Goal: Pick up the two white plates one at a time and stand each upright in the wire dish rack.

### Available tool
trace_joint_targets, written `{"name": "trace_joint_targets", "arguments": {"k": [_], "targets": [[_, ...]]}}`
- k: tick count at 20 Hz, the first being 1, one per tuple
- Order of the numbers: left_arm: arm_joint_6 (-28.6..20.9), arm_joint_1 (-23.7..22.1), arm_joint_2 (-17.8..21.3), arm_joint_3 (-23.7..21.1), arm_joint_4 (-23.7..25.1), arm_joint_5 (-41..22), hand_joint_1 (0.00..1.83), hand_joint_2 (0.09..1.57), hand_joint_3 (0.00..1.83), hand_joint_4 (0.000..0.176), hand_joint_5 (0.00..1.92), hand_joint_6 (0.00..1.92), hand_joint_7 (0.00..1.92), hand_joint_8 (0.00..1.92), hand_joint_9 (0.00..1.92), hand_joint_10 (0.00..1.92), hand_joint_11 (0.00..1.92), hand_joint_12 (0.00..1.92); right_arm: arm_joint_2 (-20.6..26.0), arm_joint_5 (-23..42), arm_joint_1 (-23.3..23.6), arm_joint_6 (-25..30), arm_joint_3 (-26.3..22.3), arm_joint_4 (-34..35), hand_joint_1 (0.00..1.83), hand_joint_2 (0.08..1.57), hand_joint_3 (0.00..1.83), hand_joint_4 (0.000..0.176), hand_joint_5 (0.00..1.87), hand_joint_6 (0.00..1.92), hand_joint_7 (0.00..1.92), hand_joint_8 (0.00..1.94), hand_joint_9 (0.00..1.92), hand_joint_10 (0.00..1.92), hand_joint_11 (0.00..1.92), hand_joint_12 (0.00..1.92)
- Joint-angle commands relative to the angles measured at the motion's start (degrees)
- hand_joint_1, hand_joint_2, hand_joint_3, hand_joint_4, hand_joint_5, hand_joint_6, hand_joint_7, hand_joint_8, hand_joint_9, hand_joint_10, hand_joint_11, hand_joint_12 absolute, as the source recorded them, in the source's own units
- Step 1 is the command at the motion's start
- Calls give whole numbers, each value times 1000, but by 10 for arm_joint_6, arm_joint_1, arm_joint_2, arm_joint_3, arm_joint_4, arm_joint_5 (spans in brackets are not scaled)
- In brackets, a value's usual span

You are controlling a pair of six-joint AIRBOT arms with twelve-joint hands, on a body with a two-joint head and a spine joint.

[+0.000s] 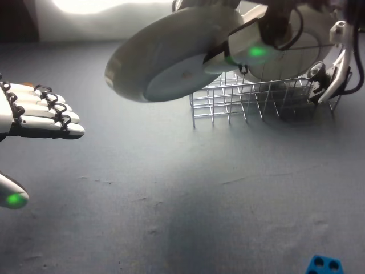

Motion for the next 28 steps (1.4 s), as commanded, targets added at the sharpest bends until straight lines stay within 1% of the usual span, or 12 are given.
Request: {"name": "trace_joint_targets", "arguments": {"k": [1, 2, 8, 11, 14, 18, 22, 24, 25, 26, 27, 28], "targets": [[-1, -3, 7, 0, -30, -11, 0, 1045, 0, 0, 0, 0, 0, 0, 0, 0, 0, 0, 6, 46, 16, 18, 0, -6, 1239, 1077, 0, 24, 1060, 897, 1087, 779, 1214, 33, 748, 886], [-1, -4, 7, -2, -30, -11, 0, 1049, 0, 0, 0, 0, 0, 0, 0, 0, 0, 0, 10, 53, 16, 27, 0, -6, 1236, 1080, 1, 28, 1044, 902, 1083, 807, 1214, 23, 733, 886], [-1, -4, 8, -6, -30, -11, 0, 1052, 0, 0, 0, 0, 0, 0, 0, 0, 0, 0, 32, 57, 17, 69, 6, -1, 1235, 1081, 0, 28, 1045, 904, 1080, 809, 1219, 13, 740, 878], [-1, -4, 8, -8, -29, -10, 0, 1050, 0, 0, 0, 0, 0, 0, 0, 0, 0, 0, 36, 59, 18, 70, 18, 33, 1237, 1078, 0, 27, 1057, 890, 1083, 800, 1234, 13, 769, 856], [-1, -4, 8, -16, -24, -9, 0, 1046, 0, 0, 0, 0, 0, 0, 0, 0, 0, 0, 42, 52, 17, 70, 27, 35, 1233, 1086, 2, 25, 1033, 936, 1066, 819, 1212, 4, 748, 855], [-1, -3, 8, -21, -21, -9, 0, 1051, 0, 0, 0, 0, 0, 0, 0, 0, 0, 0, 45, 31, 8, 69, 40, 35, 1238, 1077, 0, 26, 1065, 880, 1076, 806, 1224, 5, 760, 854], [-1, -5, 9, -22, -16, -9, 0, 1057, 3, 0, 0, 0, 0, 0, 0, 0, 0, 0, 48, 9, -2, 63, 55, 36, 1234, 1084, 2, 26, 1042, 916, 1067, 822, 1215, 3, 741, 863], [-1, -5, 8, -22, -16, -9, 0, 1049, 0, 0, 0, 0, 0, 0, 0, 0, 0, 0, 48, 8, -9, 59, 62, 36, 1241, 1071, 0, 26, 1067, 873, 1100, 774, 1238, 9, 762, 867], [-1, -5, 8, -22, -16, -9, 0, 1048, 0, 0, 0, 0, 0, 0, 0, 0, 0, 0, 48, 8, -12, 58, 65, 36, 1356, 1065, 0, 0, 1056, 876, 1107, 720, 1053, 787, 760, 868], [-1, -6, 8, -23, -16, -9, 0, 1044, 0, 0, 0, 0, 0, 0, 0, 0, 0, 0, 47, 7, -14, 59, 71, 36, 1258, 1081, 3, 0, 1044, 917, 1065, 812, 1032, 518, 733, 875], [-1, -6, 7, -23, -16, -9, 0, 1044, 0, 0, 0, 0, 0, 0, 0, 0, 0, 0, 46, 7, -15, 58, 77, 36, 1236, 1092, 0, 18, 1035, 935, 1044, 853, 1086, 297, 719, 887], [-1, -6, 6, -23, -14, -9, 0, 1046, 0, 0, 0, 0, 0, 0, 0, 0, 0, 0, 45, 7, -16, 58, 80, 36, 1237, 1081, 0, 21, 1066, 888, 1056, 830, 1133, 197, 744, 873]]}}
